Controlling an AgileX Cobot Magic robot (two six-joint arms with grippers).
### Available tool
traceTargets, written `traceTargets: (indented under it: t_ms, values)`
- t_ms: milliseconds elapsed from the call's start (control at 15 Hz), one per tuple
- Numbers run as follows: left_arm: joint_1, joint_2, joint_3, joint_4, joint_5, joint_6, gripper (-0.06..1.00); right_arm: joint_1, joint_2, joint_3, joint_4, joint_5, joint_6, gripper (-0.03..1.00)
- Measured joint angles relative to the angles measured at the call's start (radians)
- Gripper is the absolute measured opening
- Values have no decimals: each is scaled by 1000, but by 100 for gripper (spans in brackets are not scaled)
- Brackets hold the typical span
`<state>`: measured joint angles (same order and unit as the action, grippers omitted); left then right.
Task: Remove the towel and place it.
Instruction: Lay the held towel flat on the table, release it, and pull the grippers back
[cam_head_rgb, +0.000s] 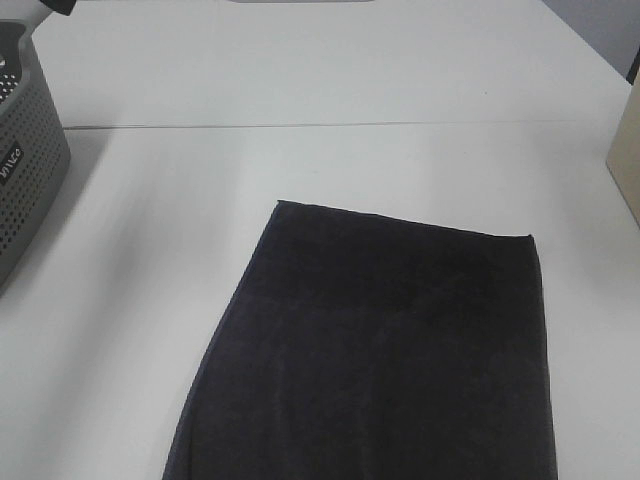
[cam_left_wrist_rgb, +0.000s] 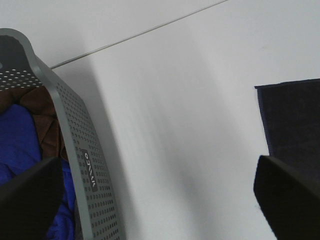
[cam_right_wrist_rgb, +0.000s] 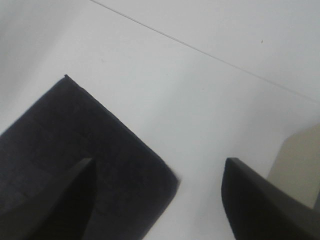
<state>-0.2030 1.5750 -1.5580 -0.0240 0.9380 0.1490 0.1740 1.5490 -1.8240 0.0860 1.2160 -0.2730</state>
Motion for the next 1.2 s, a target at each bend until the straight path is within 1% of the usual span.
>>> traceTargets:
  t_ms: [67,133,200,267,467,600,667,733,800,933,1000,1133,1200]
  values:
    - [12,16,0,-54,0,27,98,-93,20,-1,100,0,-19,68]
    - [74,65,0,-252,2,112,98,-228,72,-2,283,1,-89,68]
    - [117,94,0,-358,1,171,98,-269,107,-2,325,1,-106,67]
    - [146,121,0,-422,-2,227,98,-291,140,-2,338,1,-107,67]
    - [156,196,-1,-479,-1,311,97,-297,241,-2,333,0,-107,67]
    - [156,268,-1,-502,16,339,97,-297,317,0,332,-2,-106,67]
    - [156,302,-1,-514,22,362,97,-297,342,34,332,-5,-107,67]
    - [156,336,-1,-545,23,395,96,-297,349,94,332,-8,-114,67]
    - [156,365,-1,-589,28,431,96,-297,348,171,333,-39,-133,67]
    - [155,412,-1,-662,34,490,96,-297,348,331,334,-174,-161,67]
    - [152,439,-3,-688,32,510,96,-297,348,403,351,-246,-183,67]
    - [131,495,-32,-695,21,526,96,-297,349,511,396,-366,-244,67]
    - [117,521,-58,-696,21,537,96,-287,349,555,397,-436,-278,67]
